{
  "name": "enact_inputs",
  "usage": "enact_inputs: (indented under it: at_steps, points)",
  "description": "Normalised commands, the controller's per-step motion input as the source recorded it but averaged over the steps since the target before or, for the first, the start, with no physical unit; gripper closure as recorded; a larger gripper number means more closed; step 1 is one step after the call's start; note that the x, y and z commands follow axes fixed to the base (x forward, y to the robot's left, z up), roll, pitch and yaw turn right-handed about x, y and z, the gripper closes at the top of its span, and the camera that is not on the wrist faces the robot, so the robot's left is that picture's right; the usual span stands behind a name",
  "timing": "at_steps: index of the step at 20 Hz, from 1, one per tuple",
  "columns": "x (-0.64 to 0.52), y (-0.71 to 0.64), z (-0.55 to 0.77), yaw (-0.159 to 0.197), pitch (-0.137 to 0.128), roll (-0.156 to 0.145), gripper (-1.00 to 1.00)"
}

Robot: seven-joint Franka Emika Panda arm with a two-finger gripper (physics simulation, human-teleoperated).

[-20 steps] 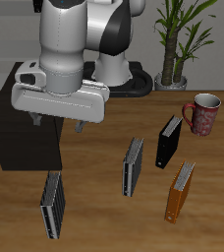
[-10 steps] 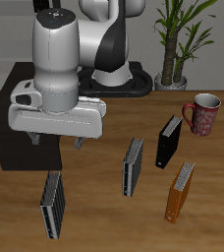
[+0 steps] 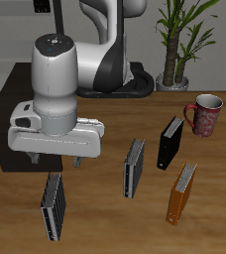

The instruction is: Place the right striped book flat on top of the shelf

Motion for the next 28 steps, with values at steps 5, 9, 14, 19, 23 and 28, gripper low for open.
enact_inputs:
  at_steps: [5, 9, 14, 19, 23, 28]
  points:
    - [0.03, -0.04, -0.29, -0.003, 0.009, -0.030, -1.00]
    - [0.05, -0.06, -0.23, -0.016, 0.014, -0.002, -1.00]
    - [0.06, -0.13, -0.27, -0.043, 0.034, -0.007, -1.00]
    - [0.04, -0.04, -0.26, -0.023, 0.027, 0.000, -1.00]
    - [0.07, -0.06, -0.33, -0.045, 0.059, -0.038, 1.00]
    - [0.02, -0.01, -0.12, -0.008, 0.015, -0.017, 1.00]
